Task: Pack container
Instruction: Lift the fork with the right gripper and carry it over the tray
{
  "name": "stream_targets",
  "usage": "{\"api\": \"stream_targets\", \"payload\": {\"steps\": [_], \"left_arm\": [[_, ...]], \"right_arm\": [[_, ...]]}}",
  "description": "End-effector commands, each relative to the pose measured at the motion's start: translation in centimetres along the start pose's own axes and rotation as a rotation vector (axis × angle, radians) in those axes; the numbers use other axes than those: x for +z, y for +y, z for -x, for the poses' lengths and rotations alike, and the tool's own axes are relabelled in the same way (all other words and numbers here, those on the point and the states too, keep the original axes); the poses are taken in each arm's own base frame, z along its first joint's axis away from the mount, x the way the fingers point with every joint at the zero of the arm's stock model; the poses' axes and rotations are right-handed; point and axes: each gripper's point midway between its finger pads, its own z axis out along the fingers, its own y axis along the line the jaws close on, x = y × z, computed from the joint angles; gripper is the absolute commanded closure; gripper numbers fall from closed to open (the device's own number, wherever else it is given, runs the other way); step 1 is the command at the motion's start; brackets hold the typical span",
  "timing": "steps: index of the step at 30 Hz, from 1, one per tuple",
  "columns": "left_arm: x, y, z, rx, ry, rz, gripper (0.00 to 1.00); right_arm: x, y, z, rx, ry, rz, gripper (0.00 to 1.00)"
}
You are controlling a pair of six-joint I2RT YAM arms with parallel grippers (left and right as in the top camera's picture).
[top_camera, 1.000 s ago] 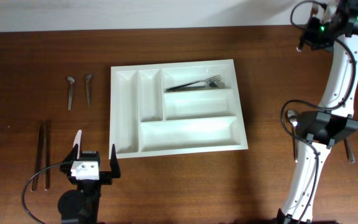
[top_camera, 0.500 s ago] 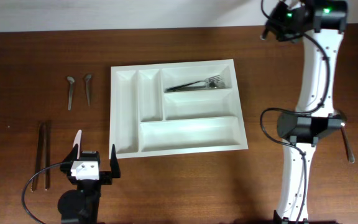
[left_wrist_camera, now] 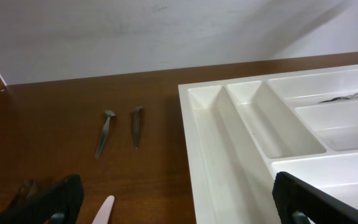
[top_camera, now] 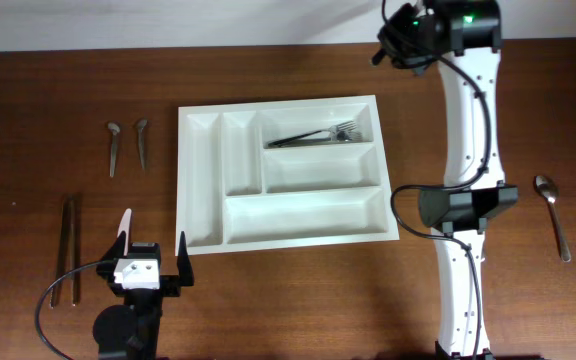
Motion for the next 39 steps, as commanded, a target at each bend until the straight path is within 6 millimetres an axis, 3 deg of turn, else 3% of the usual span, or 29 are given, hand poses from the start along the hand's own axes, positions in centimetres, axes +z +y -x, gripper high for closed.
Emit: {"api": "stream_targets", "payload": {"steps": [1, 8, 17, 30, 39], "left_arm": [[0.0, 0.2, -0.2, 0.016, 0.000, 0.012, 0.01], [0.0, 0.2, -0.2, 0.016, 0.000, 0.012, 0.01], [0.0, 0.2, -0.2, 0.016, 0.000, 0.013, 0.01], [0.0, 0.2, -0.2, 0.016, 0.000, 0.012, 0.01], [0.0, 0.2, -0.2, 0.016, 0.000, 0.012, 0.01]], "right_arm": [[-1.1, 1.6, -1.0, 0.098, -0.035, 0.010, 0.96], [0.7, 2.9, -5.0, 0.203, 0.027, -0.021, 0.96], [4.1, 2.3, -10.1, 0.319, 0.105, -0.140, 0.97], [4.8, 1.8, -10.8, 0.552, 0.043, -0.198, 0.96], [6.5, 0.5, -13.7, 0.576, 0.048, -0.293, 0.96]]}}
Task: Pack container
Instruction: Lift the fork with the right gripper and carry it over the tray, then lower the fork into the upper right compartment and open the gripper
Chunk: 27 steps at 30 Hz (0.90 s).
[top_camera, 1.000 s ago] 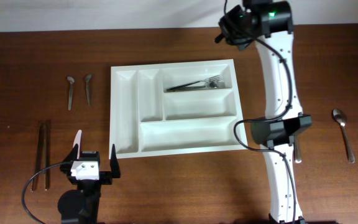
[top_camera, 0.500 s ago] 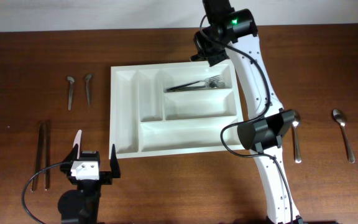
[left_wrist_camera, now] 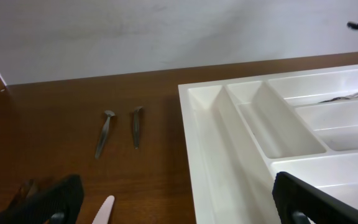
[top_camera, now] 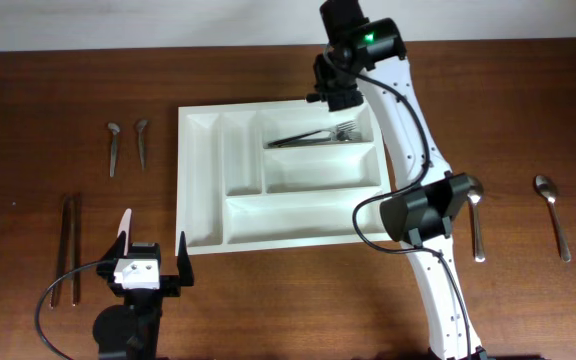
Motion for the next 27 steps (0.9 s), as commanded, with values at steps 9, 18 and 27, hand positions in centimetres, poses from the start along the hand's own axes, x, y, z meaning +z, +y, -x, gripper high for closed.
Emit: {"api": "stream_targets", "payload": {"steps": [9, 18, 27], "left_arm": [[0.0, 0.2, -0.2, 0.016, 0.000, 0.012, 0.01], [0.0, 0.2, -0.2, 0.016, 0.000, 0.012, 0.01], [0.0, 0.2, -0.2, 0.016, 0.000, 0.012, 0.01]], "right_arm": [[0.6, -1.4, -2.9, -0.021, -0.081, -0.035, 0.96], [1.2, -3.2, -3.2, -0.031, -0.102, -0.106, 0.96], [2.3, -4.5, -4.2, 0.007, -0.101, -0.154, 0.96]]}}
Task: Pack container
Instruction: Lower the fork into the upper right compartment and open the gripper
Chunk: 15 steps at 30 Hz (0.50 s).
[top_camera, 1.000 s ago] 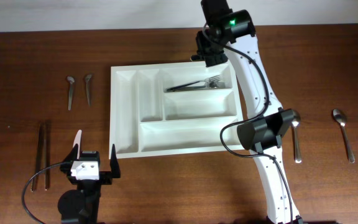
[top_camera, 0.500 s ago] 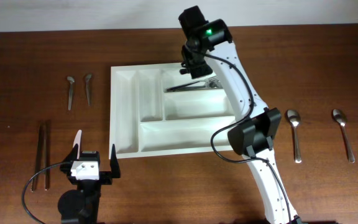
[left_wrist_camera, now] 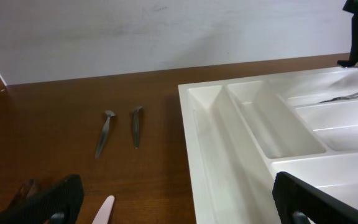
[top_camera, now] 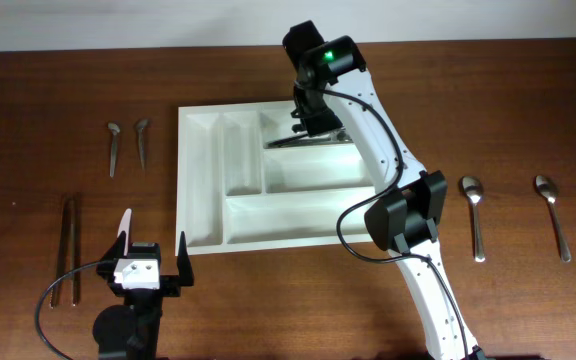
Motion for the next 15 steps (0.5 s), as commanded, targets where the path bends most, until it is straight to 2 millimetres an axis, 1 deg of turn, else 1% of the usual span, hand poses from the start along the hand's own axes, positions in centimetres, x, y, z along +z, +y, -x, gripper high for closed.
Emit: {"api": "stream_targets", "payload": {"steps": [1, 6, 8, 15], "left_arm": [[0.0, 0.2, -0.2, 0.016, 0.000, 0.012, 0.01], [0.0, 0.2, -0.2, 0.016, 0.000, 0.012, 0.01], [0.0, 0.2, -0.2, 0.016, 0.000, 0.012, 0.01], [0.0, 0.2, -0.2, 0.016, 0.000, 0.012, 0.01]], "right_arm": [[-0.5, -0.1, -0.9, 0.022, -0.016, 0.013, 0.96], [-0.2, 1.0, -1.5, 0.021, -0.005, 0.056, 0.94], [-0.2, 1.2, -1.5, 0.022, -0.004, 0.067, 0.91], [-0.2, 1.4, -1.2, 0.031, -0.015, 0.072, 0.91]]}}
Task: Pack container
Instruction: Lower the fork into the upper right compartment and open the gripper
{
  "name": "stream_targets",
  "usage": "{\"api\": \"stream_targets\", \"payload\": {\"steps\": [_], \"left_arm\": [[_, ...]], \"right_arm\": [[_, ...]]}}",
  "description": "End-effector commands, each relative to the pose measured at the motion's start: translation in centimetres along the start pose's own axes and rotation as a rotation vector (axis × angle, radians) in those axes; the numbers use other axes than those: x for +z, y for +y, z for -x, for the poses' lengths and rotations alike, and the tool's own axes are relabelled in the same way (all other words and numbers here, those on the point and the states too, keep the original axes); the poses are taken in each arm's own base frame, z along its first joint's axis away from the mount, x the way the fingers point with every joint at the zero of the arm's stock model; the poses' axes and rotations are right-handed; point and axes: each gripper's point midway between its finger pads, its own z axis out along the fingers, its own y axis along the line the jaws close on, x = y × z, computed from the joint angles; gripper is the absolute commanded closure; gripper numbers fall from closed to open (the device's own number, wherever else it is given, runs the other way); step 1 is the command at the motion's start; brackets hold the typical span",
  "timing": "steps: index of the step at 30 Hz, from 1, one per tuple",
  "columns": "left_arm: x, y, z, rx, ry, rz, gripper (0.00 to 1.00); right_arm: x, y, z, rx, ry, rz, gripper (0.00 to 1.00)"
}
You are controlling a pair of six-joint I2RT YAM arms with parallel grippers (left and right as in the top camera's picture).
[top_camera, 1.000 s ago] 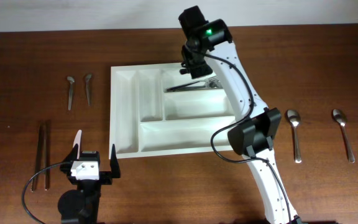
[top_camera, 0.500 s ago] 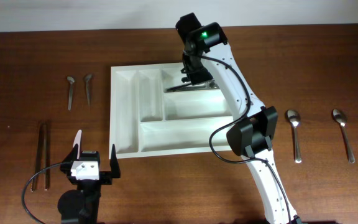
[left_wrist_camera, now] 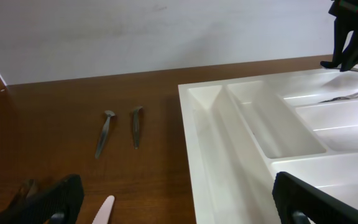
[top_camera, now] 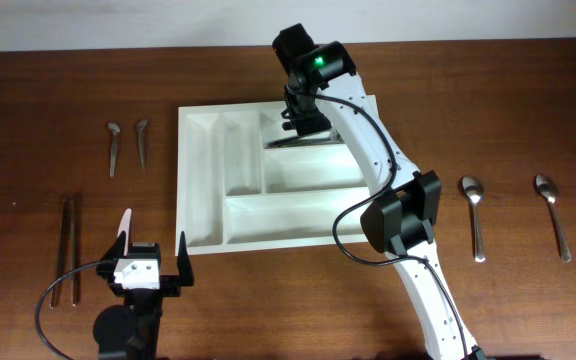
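The white cutlery tray (top_camera: 200,190) lies mid-table, and forks (top_camera: 330,137) rest in its far compartment. My right gripper (top_camera: 303,118) hangs over the left end of that compartment; its fingers (left_wrist_camera: 347,46) point down, and whether they hold anything cannot be made out. The left gripper (top_camera: 153,255) sits near the table's front left, open and empty, with the tray's left rim (left_wrist_camera: 194,143) ahead of it. Two small spoons (top_camera: 126,145) lie left of the tray and two larger spoons (top_camera: 474,205) lie to its right.
Two long dark utensils (top_camera: 69,245) lie parallel at the far left, beside the left gripper. The right arm's links (top_camera: 398,215) stretch across the tray's right side. A pale wall (left_wrist_camera: 166,31) rises behind the table.
The right gripper has shifted a little further left over the fork compartment. The left arm and all the cutlery stay where they were.
The right gripper started off beyond the table's far right corner, its arm covering one large spoon. Later it was above the tray's far right corner, then over the fork compartment, and now at its left end. The left gripper stayed open and still throughout.
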Motion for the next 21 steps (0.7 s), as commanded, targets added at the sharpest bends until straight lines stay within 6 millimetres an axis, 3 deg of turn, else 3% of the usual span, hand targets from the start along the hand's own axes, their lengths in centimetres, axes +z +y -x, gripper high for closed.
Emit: {"api": "stream_targets", "payload": {"steps": [1, 5, 7, 11, 15, 17, 21], "left_arm": [[0.0, 0.2, -0.2, 0.016, 0.000, 0.012, 0.01], [0.0, 0.2, -0.2, 0.016, 0.000, 0.012, 0.01], [0.0, 0.2, -0.2, 0.016, 0.000, 0.012, 0.01], [0.0, 0.2, -0.2, 0.016, 0.000, 0.012, 0.01], [0.0, 0.2, -0.2, 0.016, 0.000, 0.012, 0.01], [0.0, 0.2, -0.2, 0.016, 0.000, 0.012, 0.01], [0.0, 0.2, -0.2, 0.016, 0.000, 0.012, 0.01]], "right_arm": [[-0.7, 0.1, 0.4, 0.008, -0.033, 0.017, 0.90], [-0.6, 0.1, 0.4, 0.008, -0.034, 0.015, 0.87], [-0.4, 0.1, 0.4, 0.008, -0.035, 0.012, 0.79], [0.0, 0.0, 0.4, 0.007, -0.036, 0.005, 0.73], [0.0, 0.5, 0.4, 0.007, -0.039, 0.026, 0.57], [0.0, 1.7, 0.5, -0.026, -0.045, 0.075, 0.51], [-1.4, 6.0, 0.6, -0.212, -0.049, 0.246, 0.36]]}}
